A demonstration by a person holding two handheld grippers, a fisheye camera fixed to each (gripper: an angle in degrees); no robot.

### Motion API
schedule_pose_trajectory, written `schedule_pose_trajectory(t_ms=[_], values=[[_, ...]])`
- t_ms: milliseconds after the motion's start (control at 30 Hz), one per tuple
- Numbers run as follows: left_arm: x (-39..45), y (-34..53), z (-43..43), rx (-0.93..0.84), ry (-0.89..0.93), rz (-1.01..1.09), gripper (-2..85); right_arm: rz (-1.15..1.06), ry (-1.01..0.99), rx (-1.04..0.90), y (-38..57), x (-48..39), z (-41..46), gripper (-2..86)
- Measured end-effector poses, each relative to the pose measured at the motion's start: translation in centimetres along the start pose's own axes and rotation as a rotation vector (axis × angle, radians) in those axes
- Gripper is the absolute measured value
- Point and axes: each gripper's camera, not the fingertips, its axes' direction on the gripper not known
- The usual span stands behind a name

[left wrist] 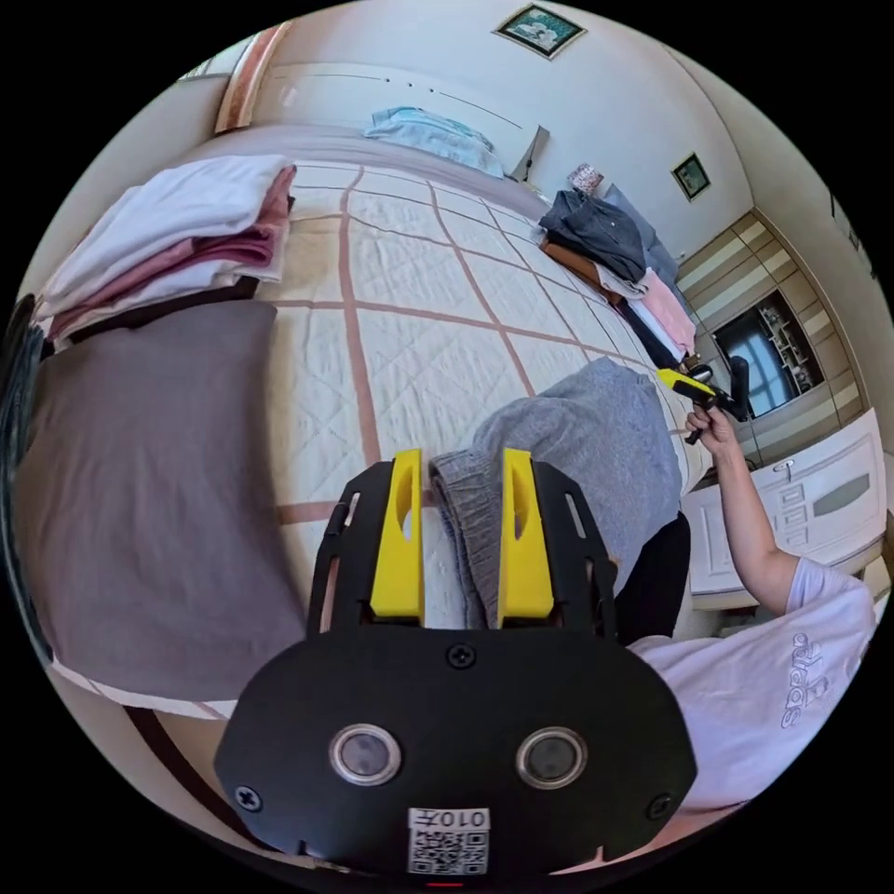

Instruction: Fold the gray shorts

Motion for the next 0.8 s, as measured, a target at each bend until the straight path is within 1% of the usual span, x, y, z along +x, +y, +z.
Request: schedule_pose_trajectory(t_ms=[67,167,200,233,300,367,400,467,567,667,733,800], values=[[0.1,0.1,0.3,0.027,-0.063,0.006,10.3,-0.043,-0.003,-0.043,-0.9,-0.7,1.3,5.9],[-0.8,0.6,-0.1,0.056,-0.037,0.01,9.7,-0.094,0.067,-0.167,-1.5,-1.3,3.6,4.1],[-1.2,0.8,-0.2,0.06,-0.029,0.005,9.6,-0.095,0.066,-0.17,-1.5,-1.2,3.7,3.2],[-2.1,1.0,-0.4,0.07,0.001,-0.01,9.4,-0.086,0.061,-0.152,-1.5,-1.0,3.5,3.1],[-3.5,1.4,-0.8,0.095,0.044,-0.043,9.3,0.02,0.064,-0.092,-1.4,0.5,2.3,2.8],[-4.8,1.8,-0.8,0.125,0.083,-0.078,9.0,0.062,0.053,-0.079,-1.5,1.3,2.0,2.6],[-5.1,2.0,-0.7,0.13,0.08,-0.092,9.0,0.061,0.108,-0.118,-1.7,1.3,2.5,2.5],[-6.2,2.8,-0.4,0.164,0.082,-0.146,8.8,0.045,0.135,-0.149,-2.1,1.1,3.3,2.5],[-7.4,3.3,1.3,0.136,0.117,-0.185,8.8,0.066,0.111,-0.146,-2.4,1.6,3.7,2.7],[-8.0,3.6,1.7,0.156,0.155,-0.21,9.1,0.085,0.049,-0.105,-2.0,2.0,2.8,3.2],[-7.4,3.2,1.4,0.137,0.134,-0.185,9.4,0.092,0.053,-0.068,-1.6,2.0,1.4,3.9],[-6.5,3.0,0.4,0.14,0.079,-0.153,9.6,0.143,0.117,0.01,-0.3,3.1,-1.5,5.6]])
